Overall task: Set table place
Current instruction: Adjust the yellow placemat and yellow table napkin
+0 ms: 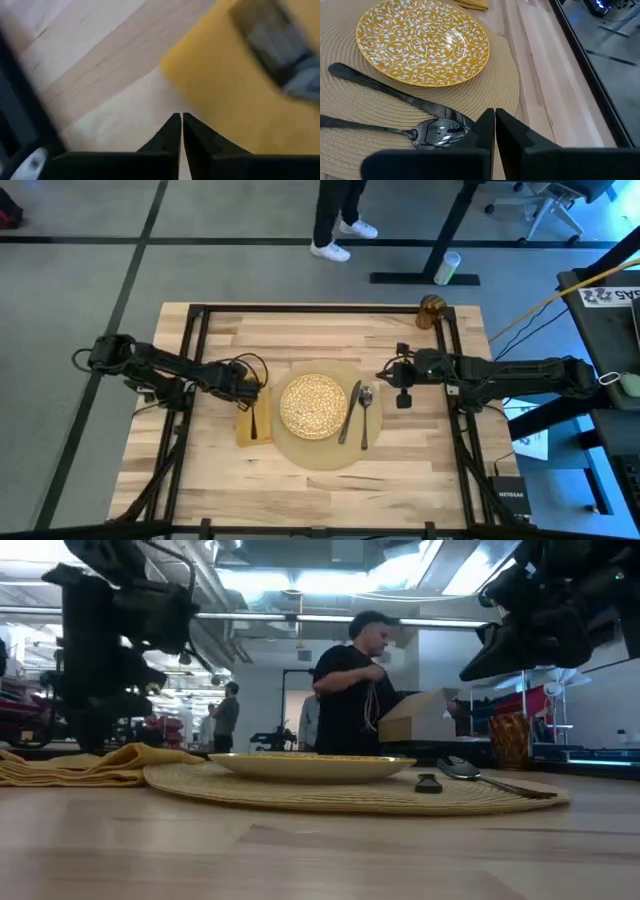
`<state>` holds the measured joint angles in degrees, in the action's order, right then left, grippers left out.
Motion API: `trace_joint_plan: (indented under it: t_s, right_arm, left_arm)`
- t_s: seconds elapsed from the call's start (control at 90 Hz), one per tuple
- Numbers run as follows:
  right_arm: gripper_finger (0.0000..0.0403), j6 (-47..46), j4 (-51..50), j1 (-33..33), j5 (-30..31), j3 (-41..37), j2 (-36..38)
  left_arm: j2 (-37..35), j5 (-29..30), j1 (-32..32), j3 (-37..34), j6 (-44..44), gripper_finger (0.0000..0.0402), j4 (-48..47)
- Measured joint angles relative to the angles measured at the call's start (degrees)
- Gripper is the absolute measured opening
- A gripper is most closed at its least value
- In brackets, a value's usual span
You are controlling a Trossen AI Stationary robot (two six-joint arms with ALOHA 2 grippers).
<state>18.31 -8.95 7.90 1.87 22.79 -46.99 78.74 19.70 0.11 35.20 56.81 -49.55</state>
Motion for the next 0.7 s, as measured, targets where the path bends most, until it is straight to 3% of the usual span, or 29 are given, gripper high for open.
trace_joint_plan:
  t_s: [0.422,0.7]
  right_arm:
    - [0.0000,0.0,-0.3,0.0,0.2,0.0,0.0]
    - [0.0002,1.7,-7.2,0.0,10.6,6.5,0.0]
  left_arm:
    - [0.0,1.0,4.1,-0.2,-6.7,0.0000,2.2]
    - [-7.1,3.9,0.9,0.5,-6.4,0.0000,2.0]
